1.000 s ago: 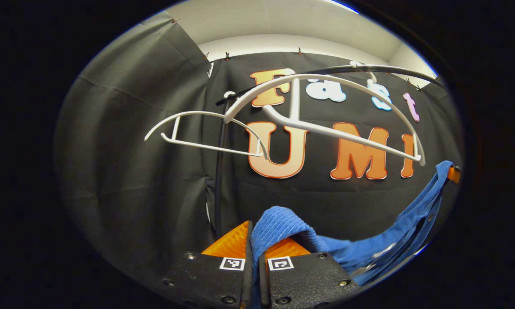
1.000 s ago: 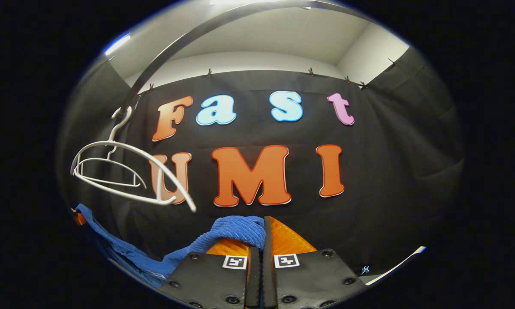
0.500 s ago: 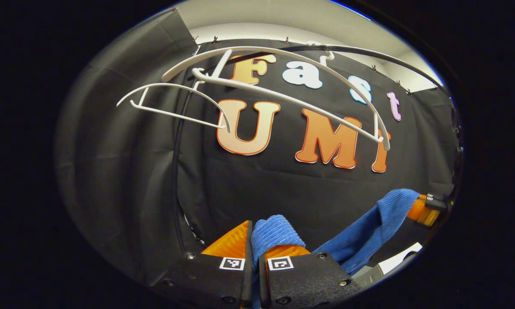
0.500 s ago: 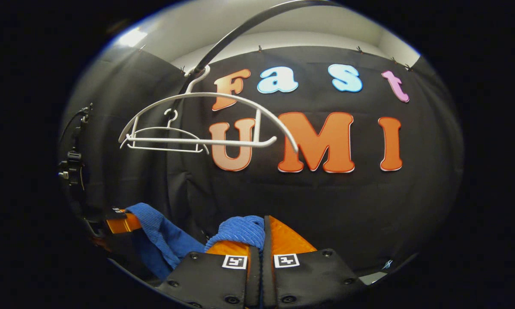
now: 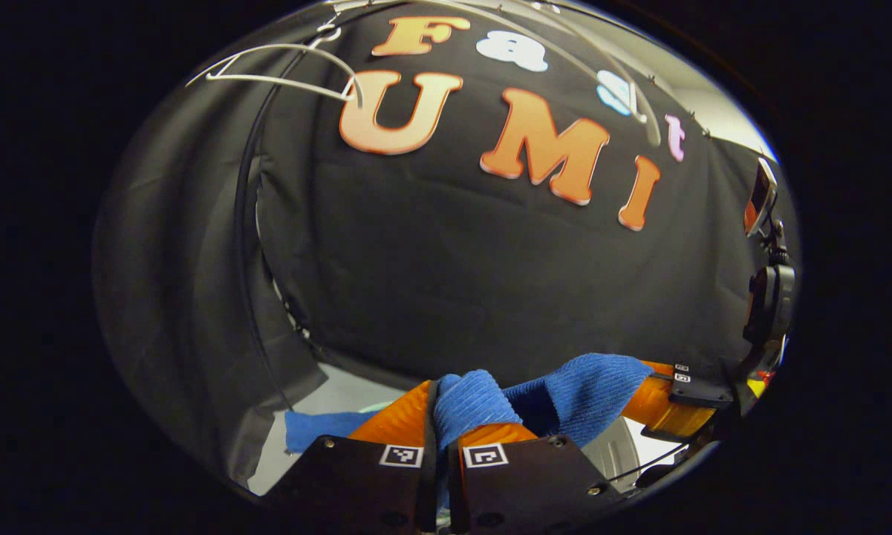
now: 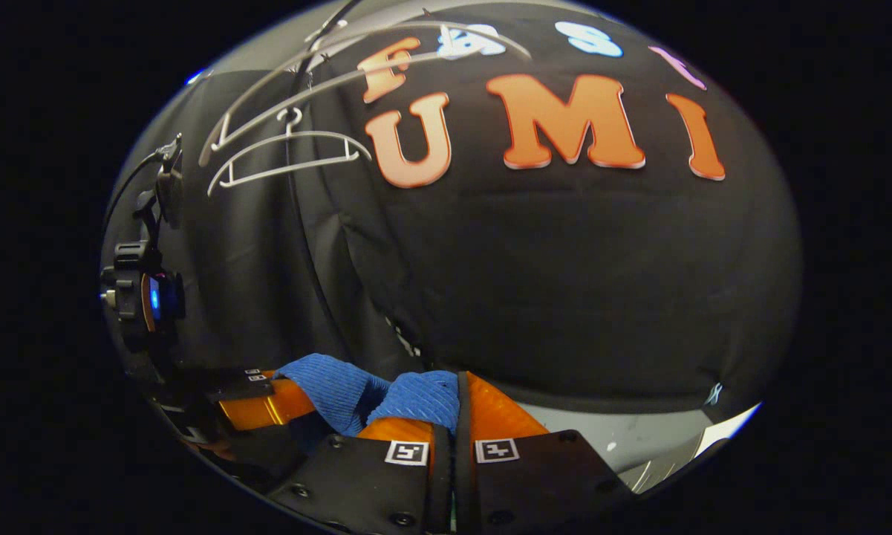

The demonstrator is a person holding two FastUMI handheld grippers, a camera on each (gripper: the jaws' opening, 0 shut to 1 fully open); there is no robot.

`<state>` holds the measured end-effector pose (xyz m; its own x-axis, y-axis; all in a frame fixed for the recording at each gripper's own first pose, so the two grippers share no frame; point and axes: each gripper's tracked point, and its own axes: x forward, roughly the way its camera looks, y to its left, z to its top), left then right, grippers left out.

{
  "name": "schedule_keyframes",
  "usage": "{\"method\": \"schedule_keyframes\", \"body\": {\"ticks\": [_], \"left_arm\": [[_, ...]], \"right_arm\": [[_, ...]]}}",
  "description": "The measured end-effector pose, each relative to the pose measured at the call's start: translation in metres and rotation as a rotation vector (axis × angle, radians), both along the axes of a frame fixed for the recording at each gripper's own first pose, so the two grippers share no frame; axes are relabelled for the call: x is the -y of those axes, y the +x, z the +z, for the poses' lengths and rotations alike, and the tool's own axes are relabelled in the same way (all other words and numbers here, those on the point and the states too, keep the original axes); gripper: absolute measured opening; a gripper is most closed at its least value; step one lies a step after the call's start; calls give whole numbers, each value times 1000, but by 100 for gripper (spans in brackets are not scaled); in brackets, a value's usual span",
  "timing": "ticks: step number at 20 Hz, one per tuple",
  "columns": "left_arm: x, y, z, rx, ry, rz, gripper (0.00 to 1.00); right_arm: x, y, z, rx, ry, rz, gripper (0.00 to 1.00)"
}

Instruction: Grasp the clothes on the hanger with both hands and then place them into the laundry hamper below.

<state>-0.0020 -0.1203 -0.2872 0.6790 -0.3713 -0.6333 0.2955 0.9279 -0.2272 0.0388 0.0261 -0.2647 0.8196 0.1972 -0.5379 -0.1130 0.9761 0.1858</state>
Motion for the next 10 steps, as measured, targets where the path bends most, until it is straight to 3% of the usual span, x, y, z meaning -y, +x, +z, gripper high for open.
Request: {"method": "schedule_keyframes", "body": {"ticks": [5,10], "left_arm": [[7,-36,-68,-207,10,3,7],[7,-53,-96,-317,24,18,7]], "right_arm": [[-9,-47,-87,-214,-17,38,10],[-8,-60,-133,-342,-30,40,10]]}}
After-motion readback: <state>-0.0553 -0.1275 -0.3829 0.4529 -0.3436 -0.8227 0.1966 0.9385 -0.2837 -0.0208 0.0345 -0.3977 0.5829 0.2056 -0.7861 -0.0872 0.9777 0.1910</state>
